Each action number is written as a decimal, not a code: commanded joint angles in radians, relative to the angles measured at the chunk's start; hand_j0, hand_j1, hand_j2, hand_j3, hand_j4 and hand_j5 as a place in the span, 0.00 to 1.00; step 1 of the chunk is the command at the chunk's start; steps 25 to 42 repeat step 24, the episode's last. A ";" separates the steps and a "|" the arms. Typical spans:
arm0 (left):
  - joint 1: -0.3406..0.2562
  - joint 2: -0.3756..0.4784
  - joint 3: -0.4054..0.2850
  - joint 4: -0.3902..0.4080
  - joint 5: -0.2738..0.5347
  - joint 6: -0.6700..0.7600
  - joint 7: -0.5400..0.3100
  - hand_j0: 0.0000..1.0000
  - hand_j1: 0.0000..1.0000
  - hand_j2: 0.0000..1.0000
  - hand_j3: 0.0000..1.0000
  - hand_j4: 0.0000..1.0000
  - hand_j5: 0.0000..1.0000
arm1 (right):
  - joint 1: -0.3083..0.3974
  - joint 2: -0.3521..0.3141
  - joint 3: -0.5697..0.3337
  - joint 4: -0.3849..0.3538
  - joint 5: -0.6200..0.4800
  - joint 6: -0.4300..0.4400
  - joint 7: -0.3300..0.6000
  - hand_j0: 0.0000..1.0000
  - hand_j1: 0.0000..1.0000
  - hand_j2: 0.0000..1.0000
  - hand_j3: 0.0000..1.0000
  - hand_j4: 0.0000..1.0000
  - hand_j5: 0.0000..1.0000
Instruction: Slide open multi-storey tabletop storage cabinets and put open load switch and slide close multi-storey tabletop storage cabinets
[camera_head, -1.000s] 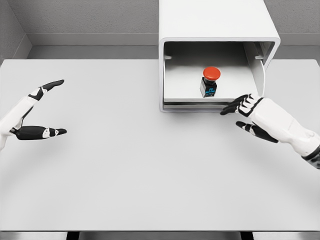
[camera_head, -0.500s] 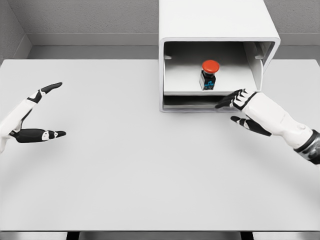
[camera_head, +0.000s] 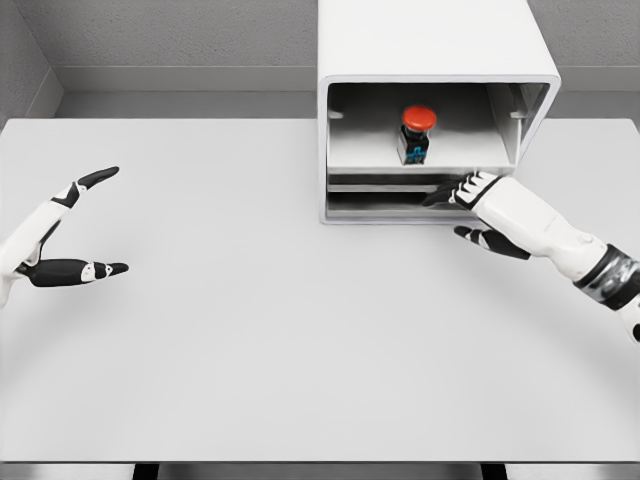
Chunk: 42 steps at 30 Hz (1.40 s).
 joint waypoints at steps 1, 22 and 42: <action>0.000 0.000 0.001 0.001 0.008 0.002 0.000 1.00 1.00 1.00 1.00 1.00 1.00 | -0.003 -0.001 0.001 0.017 -0.006 0.000 0.007 0.77 0.77 0.77 0.77 0.77 0.77; 0.048 -0.013 -0.010 0.030 -0.019 0.002 0.000 1.00 1.00 1.00 1.00 1.00 1.00 | 0.084 -0.167 -0.058 -0.018 -0.079 0.000 -0.009 0.81 0.81 0.81 0.81 0.81 0.81; 0.048 -0.013 -0.010 0.030 -0.021 0.002 0.000 1.00 1.00 1.00 1.00 1.00 1.00 | 0.113 -0.167 -0.091 -0.021 -0.079 0.000 -0.009 0.82 0.82 0.82 0.82 0.82 0.82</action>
